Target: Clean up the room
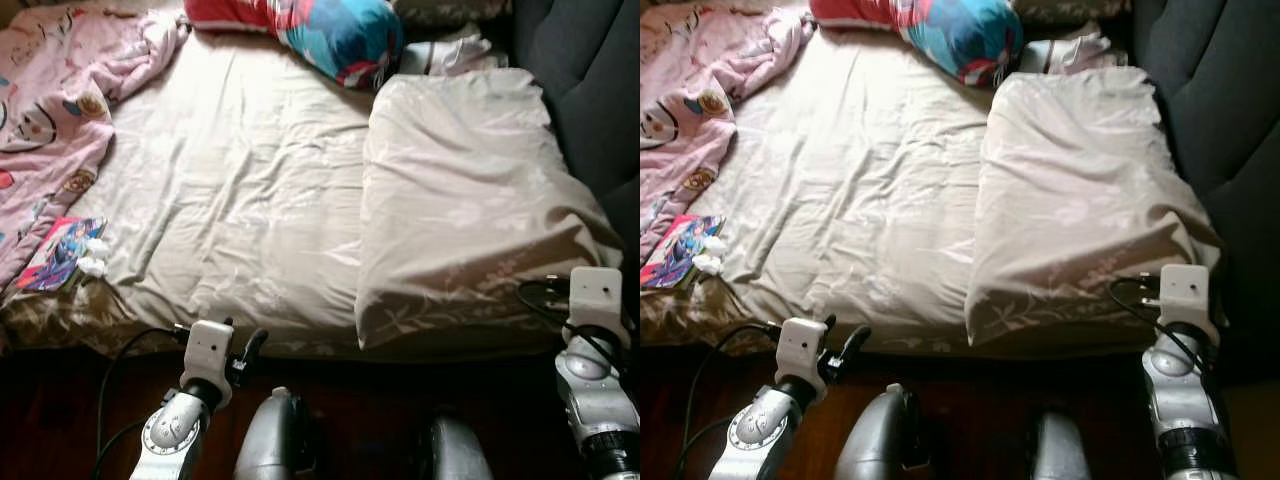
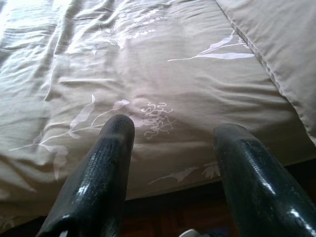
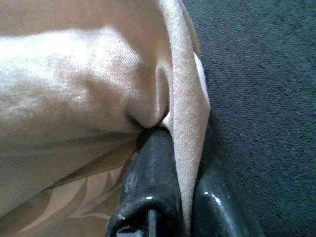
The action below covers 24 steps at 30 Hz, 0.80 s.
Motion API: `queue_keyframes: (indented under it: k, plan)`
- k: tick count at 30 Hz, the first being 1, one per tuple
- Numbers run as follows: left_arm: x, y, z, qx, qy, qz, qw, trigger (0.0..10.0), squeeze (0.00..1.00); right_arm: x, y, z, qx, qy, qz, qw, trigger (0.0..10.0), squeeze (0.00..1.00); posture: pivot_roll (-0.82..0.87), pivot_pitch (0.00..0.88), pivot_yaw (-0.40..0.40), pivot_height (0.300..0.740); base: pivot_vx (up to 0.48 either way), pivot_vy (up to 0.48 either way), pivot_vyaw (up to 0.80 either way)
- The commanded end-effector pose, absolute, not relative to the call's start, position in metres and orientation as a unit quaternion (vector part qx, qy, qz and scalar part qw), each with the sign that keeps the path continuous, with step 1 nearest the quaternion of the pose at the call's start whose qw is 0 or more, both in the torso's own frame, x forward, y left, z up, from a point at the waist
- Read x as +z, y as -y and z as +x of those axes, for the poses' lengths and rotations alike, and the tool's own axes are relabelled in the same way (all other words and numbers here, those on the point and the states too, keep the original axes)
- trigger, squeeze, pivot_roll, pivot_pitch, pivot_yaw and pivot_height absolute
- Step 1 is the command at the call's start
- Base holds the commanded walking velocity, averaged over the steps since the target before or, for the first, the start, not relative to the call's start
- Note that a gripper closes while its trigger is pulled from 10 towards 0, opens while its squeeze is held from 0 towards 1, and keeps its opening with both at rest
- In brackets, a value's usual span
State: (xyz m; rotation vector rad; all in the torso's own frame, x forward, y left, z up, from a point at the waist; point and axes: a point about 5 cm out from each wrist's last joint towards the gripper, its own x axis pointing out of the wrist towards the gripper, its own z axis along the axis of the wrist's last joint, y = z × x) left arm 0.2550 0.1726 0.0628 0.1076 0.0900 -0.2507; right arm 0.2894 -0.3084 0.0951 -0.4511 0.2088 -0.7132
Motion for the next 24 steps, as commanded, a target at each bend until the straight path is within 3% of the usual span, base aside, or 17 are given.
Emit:
queue_keyframes:
  k: [1, 4, 5, 7, 8, 9, 10, 18, 22, 23, 24]
  plan:
    - [0.055, -0.179, 0.25, -0.119, -0.065, 0.057, 0.989, 10.0, 0.0, 0.098, 0.321, 0.278, -0.391, -0.097, -0.192, 0.895, 2.5, 0.0, -0.07, 0.26, 0.122, 0.64, 0.0, 0.0, 0.0]
    - [0.054, -0.179, 0.25, -0.12, -0.065, 0.057, 0.989, 10.0, 0.0, 0.096, 0.317, 0.279, -0.38, -0.1, -0.178, 0.902, 2.5, 0.0, -0.07, 0.259, 0.122, 0.64, 0.0, 0.0, 0.0]
    - [0.054, -0.179, 0.25, -0.12, -0.066, 0.058, 0.989, 10.0, 0.0, 0.094, 0.312, 0.28, -0.371, -0.104, -0.172, 0.907, 10.0, 0.0, -0.06, 0.257, 0.122, 0.64, 0.0, 0.0, 0.0]
    - [0.054, -0.18, 0.25, -0.119, -0.066, 0.059, 0.989, 10.0, 0.0, 0.088, 0.306, 0.279, -0.369, -0.117, -0.149, 0.91, 10.0, 0.0, -0.06, 0.252, 0.122, 0.64, 0.0, 0.0, 0.0]
    - [0.054, -0.18, 0.25, -0.119, -0.066, 0.059, 0.989, 10.0, 0.0, 0.088, 0.305, 0.278, -0.37, -0.117, -0.146, 0.91, 10.0, 0.05, -0.06, 0.25, 0.123, 0.64, 0.0, 0.0, 0.0]
    - [0.054, -0.18, 0.25, -0.119, -0.067, 0.059, 0.989, 10.0, 0.0, 0.088, 0.305, 0.278, -0.371, -0.116, -0.145, 0.91, 10.0, 0.74, -0.06, 0.249, 0.122, 0.64, 0.0, 0.0, 0.0]
    - [0.054, -0.18, 0.25, -0.119, -0.067, 0.058, 0.989, 10.0, 0.0, 0.088, 0.305, 0.278, -0.369, -0.113, -0.144, 0.911, 10.0, 1.0, -0.06, 0.246, 0.121, 0.64, 0.0, 0.0, 0.0]
    - [0.053, -0.178, 0.25, -0.12, -0.066, 0.055, 0.989, 10.0, 0.0, 0.097, 0.298, 0.281, -0.36, -0.088, -0.144, 0.918, 10.0, 1.0, -0.06, 0.235, 0.117, 0.64, 0.0, 0.0, 0.0]
    - [0.053, -0.177, 0.25, -0.121, -0.065, 0.053, 0.989, 10.0, 0.0, 0.106, 0.284, 0.288, -0.312, -0.029, -0.107, 0.943, 10.0, 0.99, -0.06, 0.232, 0.115, 0.64, 0.0, 0.0, 0.0]
    - [0.053, -0.177, 0.25, -0.121, -0.065, 0.052, 0.989, 10.0, 0.0, 0.112, 0.272, 0.293, -0.266, 0.0, -0.087, 0.96, 10.0, 0.02, -0.07, 0.233, 0.114, 0.64, 0.0, 0.0, 0.0]
    - [0.053, -0.177, 0.25, -0.121, -0.064, 0.052, 0.989, 10.0, 0.0, 0.116, 0.26, 0.296, -0.227, 0.022, -0.062, 0.972, 10.0, 0.0, -0.07, 0.235, 0.113, 0.64, 0.0, 0.0, 0.0]
